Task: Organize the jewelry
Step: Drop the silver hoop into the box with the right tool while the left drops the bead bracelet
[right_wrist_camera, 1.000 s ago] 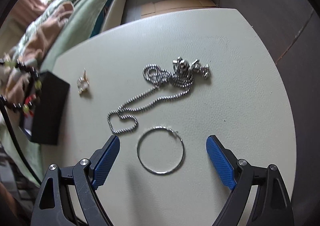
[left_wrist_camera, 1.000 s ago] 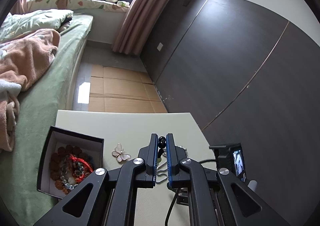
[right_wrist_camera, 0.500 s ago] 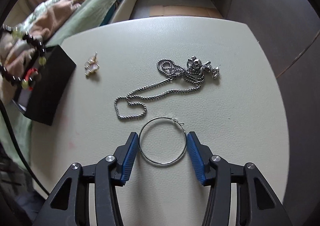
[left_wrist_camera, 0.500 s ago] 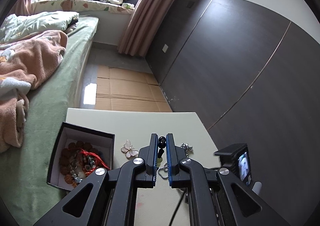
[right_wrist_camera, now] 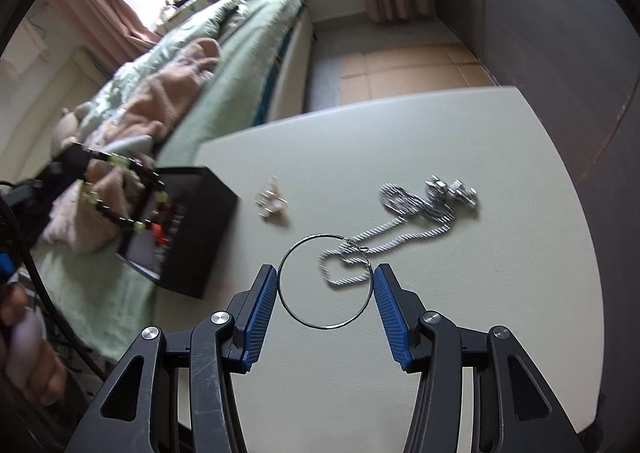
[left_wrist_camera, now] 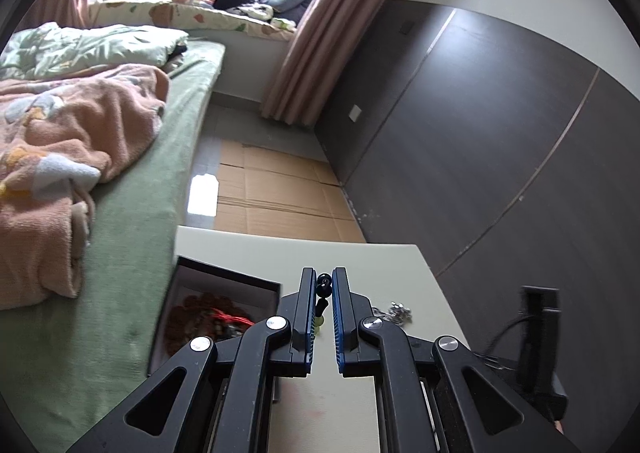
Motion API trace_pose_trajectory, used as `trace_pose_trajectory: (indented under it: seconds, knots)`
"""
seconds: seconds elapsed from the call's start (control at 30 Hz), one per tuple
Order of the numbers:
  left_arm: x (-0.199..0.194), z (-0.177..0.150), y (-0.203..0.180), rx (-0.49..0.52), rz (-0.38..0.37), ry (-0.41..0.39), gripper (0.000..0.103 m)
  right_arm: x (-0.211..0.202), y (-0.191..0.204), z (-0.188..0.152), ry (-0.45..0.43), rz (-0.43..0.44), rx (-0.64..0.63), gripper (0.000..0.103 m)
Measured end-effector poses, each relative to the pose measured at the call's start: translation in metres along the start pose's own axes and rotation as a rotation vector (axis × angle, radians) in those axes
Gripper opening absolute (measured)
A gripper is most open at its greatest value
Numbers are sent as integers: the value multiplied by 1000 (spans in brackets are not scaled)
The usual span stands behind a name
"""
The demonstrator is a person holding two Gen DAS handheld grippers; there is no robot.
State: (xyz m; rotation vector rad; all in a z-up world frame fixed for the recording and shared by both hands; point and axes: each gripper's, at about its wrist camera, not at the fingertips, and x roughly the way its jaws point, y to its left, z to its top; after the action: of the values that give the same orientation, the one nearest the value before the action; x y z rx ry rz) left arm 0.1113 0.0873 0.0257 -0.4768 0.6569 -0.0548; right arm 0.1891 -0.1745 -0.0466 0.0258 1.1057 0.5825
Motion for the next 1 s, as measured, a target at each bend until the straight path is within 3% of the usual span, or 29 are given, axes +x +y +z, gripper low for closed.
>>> trace_pose_trajectory:
  seconds: [0.17,0.27,0.33,0.43,0.6,0.67,0.73,0.83,1.0]
  knots:
    - [5,1,16,-29,72,32,8,-2,22,9,-44,59,-14,51]
    - [16,0,31,-106,27,100,8,-1,34,15,-63,98,-19,51]
    - [19,0,37,-129,37,130,9,-1,42,17,-75,123,-27,51]
    - [20,1,41,-132,83,141,9,0,53,19,-89,153,-35,51]
    - [14,3,52,-169,97,125,11,2,67,22,-105,201,-40,51]
    - [10,4,56,-180,106,118,16,2,73,23,-112,215,-45,51]
    - [5,3,59,-192,108,101,43,3,77,25,-118,229,-48,51]
    - [-5,5,63,-198,125,55,68,6,87,28,-122,245,-58,51]
    - [-12,10,71,-200,163,38,73,16,99,31,-112,264,-69,51]
